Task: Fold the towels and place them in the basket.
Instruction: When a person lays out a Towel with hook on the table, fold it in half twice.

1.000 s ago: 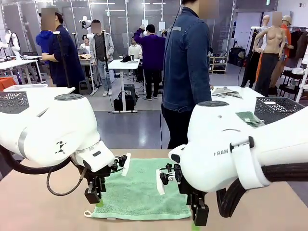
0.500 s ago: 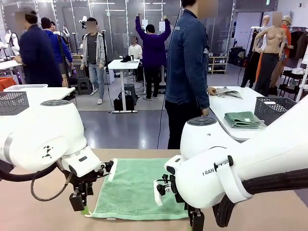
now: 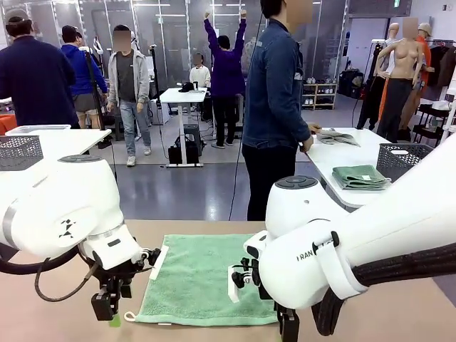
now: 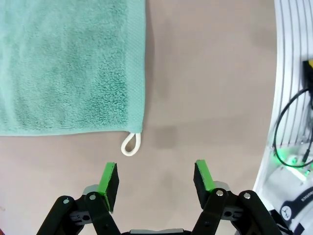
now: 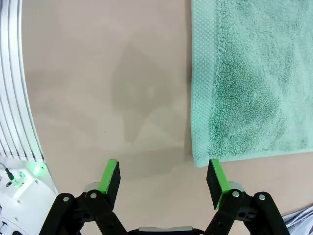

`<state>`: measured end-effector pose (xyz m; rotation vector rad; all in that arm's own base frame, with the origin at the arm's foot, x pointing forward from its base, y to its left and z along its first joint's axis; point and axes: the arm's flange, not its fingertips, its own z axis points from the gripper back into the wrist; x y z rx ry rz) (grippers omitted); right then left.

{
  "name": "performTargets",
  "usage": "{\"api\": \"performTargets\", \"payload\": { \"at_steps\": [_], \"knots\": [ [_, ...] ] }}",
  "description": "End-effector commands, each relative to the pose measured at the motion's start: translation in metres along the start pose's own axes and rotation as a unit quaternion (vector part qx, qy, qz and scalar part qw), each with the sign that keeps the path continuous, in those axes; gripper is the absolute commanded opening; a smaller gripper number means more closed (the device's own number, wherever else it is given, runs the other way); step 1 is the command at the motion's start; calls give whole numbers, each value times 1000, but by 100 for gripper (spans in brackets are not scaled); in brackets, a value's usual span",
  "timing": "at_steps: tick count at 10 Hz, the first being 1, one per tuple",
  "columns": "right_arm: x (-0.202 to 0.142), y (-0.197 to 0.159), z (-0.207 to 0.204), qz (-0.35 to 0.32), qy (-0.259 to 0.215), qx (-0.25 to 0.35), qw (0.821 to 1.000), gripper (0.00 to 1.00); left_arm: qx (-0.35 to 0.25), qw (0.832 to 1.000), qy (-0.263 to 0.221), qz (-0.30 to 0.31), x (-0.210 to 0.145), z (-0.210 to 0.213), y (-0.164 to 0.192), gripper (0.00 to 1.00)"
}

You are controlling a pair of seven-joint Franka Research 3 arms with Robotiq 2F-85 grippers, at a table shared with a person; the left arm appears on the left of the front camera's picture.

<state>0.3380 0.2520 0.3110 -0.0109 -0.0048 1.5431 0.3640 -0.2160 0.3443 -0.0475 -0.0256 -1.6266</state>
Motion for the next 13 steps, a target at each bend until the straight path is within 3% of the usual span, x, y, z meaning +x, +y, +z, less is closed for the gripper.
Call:
{"api": "performTargets", "payload": {
  "at_steps": [1, 3, 4, 11, 13],
  "knots": [
    [7, -5, -5, -15, 6, -20, 1000, 89, -1, 1000, 10, -24, -7, -10, 4, 78],
    [7, -4, -6, -11, 4, -14, 1000, 89, 4, 999, 29, -20, -5, -13, 4, 78],
    [1, -1, -1, -5, -3, -4, 1000, 89, -10, 1000, 4, -11, -3, -9, 1, 78],
    [1, -1, -2, -5, -3, -3, 1000, 89, -11, 1000, 9, -15, -3, -12, 2, 78],
    [6, 0, 0, -8, -4, -19, 1000, 89, 11, 1000, 0, -22, 11, -12, -6, 78]
  ]
}}
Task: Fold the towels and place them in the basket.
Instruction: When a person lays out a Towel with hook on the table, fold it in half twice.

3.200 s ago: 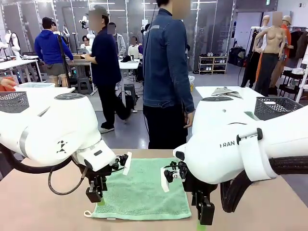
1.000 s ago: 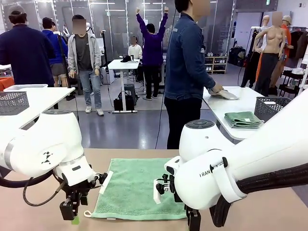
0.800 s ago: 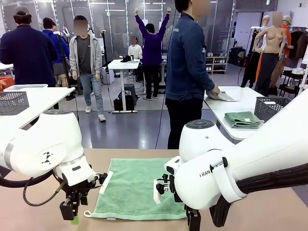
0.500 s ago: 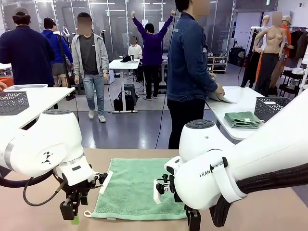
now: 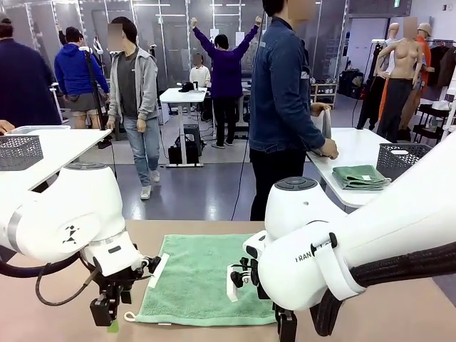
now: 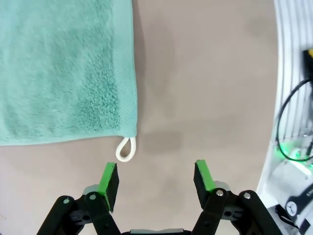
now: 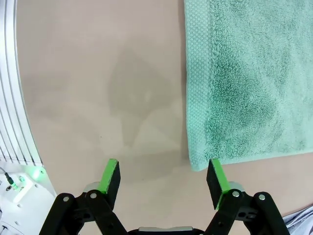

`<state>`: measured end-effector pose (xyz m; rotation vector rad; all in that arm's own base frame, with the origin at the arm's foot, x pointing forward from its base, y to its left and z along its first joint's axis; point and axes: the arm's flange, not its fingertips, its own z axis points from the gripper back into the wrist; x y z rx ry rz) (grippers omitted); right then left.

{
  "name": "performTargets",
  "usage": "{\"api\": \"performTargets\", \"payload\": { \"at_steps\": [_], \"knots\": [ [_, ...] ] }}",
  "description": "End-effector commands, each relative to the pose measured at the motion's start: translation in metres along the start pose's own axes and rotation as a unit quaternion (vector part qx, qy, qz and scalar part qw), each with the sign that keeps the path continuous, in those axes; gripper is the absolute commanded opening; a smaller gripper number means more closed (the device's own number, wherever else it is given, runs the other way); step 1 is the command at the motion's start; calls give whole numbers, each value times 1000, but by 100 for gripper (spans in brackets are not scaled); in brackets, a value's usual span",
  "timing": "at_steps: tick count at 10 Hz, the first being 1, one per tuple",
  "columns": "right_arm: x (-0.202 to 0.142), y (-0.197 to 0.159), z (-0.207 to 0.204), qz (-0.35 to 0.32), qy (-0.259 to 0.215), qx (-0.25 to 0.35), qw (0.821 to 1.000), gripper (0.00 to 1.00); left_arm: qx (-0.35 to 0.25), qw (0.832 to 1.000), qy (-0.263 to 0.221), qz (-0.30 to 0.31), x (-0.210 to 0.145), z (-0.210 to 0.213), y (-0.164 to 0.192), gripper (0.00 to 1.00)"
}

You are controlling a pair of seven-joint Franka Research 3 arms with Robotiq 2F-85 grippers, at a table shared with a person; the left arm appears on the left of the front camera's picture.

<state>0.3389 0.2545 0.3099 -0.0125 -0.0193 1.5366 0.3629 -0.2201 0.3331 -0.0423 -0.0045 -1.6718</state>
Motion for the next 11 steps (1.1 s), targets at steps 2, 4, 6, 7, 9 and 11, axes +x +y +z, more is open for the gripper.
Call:
{"api": "performTargets", "payload": {
  "at_steps": [2, 4, 6, 7, 9, 11],
  "knots": [
    [4, 0, 1, -8, -3, -20, 1000, 89, 32, 999, -10, 0, 18, -3, -10, 78],
    [5, -2, 0, -11, -6, -21, 1000, 89, 32, 999, -4, 6, 23, -10, -7, 78],
    [6, -4, -4, -13, -11, -28, 999, 89, 37, 999, -4, 14, 26, -20, -3, 78],
    [6, -6, -6, -13, -12, -32, 999, 89, 45, 999, -9, 20, 27, -22, -1, 78],
    [7, -9, -10, -20, -2, -38, 999, 89, 56, 998, -16, 27, 28, -26, 2, 78],
    [8, -12, -11, -20, 2, -43, 999, 89, 55, 998, -12, 30, 30, -28, 5, 78]
  ]
}}
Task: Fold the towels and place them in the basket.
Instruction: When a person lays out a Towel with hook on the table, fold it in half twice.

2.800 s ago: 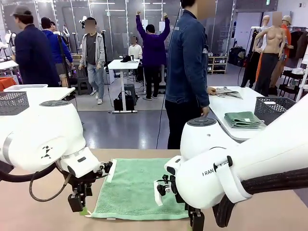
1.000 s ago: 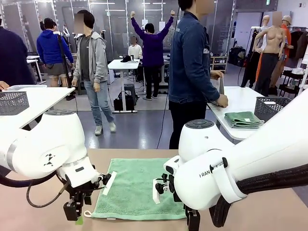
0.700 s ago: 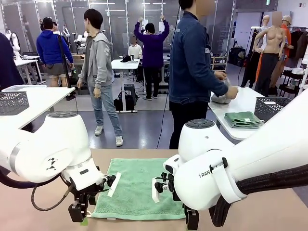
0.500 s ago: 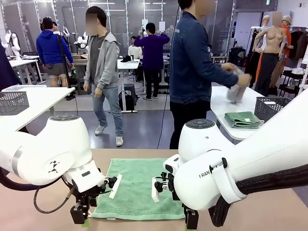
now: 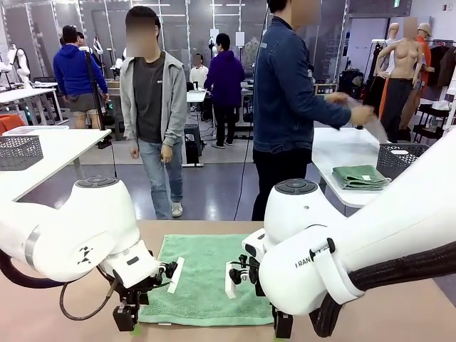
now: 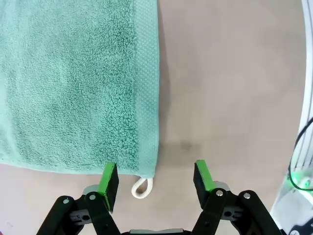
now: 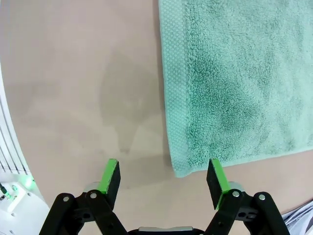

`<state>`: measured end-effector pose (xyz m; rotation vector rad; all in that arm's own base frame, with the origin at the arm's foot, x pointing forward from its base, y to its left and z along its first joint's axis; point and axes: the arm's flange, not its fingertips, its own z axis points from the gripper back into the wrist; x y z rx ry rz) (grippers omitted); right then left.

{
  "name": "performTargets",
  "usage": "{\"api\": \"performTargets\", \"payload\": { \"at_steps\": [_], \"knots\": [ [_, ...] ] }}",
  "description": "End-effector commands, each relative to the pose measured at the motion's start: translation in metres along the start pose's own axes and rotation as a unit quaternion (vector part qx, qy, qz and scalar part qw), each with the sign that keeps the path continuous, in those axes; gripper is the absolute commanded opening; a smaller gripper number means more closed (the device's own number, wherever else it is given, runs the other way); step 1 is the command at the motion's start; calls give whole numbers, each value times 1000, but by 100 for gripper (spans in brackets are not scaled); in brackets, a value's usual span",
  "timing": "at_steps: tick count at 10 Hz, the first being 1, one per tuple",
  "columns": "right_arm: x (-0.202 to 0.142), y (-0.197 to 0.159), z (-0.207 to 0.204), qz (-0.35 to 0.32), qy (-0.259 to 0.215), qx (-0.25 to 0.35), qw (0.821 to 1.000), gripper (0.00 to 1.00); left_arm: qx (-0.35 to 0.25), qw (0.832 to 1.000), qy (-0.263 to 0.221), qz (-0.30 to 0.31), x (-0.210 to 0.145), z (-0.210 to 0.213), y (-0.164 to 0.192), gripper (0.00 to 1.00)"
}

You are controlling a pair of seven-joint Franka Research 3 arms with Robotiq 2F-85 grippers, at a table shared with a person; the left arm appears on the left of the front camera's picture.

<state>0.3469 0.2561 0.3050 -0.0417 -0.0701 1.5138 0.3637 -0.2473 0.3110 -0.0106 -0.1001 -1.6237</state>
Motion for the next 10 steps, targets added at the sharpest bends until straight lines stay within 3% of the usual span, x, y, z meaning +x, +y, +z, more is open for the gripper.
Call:
{"api": "performTargets", "payload": {
  "at_steps": [1, 10],
  "knots": [
    [6, -5, -7, -10, 12, -21, 1000, 89, 16, 1000, 10, 7, 4, -7, 1, 78],
    [6, -14, -17, -8, 28, -6, 1000, 89, 18, 1000, 20, 12, 3, -12, 15, 78]
  ]
}}
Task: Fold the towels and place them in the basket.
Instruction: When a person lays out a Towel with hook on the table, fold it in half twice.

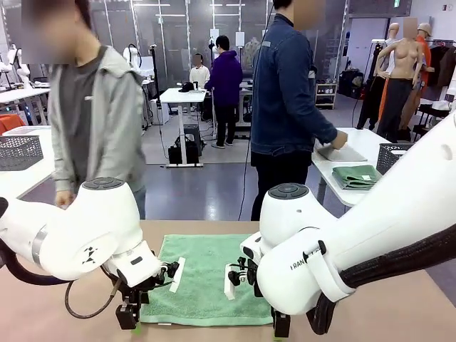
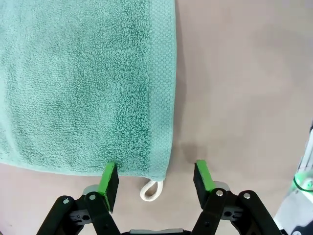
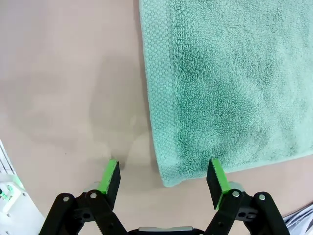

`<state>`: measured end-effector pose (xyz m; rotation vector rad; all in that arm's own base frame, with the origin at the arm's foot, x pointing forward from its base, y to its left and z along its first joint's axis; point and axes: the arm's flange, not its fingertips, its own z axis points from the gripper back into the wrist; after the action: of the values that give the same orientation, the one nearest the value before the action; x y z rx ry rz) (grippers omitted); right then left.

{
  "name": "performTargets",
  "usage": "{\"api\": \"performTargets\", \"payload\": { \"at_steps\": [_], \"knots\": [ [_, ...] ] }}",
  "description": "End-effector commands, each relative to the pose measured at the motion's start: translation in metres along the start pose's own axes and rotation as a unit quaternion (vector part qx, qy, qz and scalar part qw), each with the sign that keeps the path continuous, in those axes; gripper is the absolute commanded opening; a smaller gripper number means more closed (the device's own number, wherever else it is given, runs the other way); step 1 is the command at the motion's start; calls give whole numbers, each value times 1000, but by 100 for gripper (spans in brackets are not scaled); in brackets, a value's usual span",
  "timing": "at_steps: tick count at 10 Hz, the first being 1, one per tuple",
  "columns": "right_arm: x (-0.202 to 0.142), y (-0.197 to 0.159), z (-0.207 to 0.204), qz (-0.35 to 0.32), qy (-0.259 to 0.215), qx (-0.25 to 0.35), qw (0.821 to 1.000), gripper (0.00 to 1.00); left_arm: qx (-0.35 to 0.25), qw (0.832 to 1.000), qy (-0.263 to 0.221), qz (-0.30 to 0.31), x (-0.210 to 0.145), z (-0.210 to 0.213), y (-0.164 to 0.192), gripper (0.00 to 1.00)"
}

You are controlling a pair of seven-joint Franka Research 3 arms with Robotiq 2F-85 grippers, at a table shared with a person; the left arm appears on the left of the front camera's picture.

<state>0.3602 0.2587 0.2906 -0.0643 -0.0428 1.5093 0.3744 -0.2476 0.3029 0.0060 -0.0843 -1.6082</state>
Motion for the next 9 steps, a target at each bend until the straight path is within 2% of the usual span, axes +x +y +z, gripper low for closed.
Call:
{"api": "performTargets", "payload": {
  "at_steps": [1, 9],
  "knots": [
    [3, -3, -1, -9, 12, -4, 1000, 69, 22, 1000, 18, 1, 5, -4, 5, 62],
    [0, -3, -4, -16, 13, -9, 1000, 69, 21, 1000, 19, 8, 5, -6, 7, 60]
  ]
}}
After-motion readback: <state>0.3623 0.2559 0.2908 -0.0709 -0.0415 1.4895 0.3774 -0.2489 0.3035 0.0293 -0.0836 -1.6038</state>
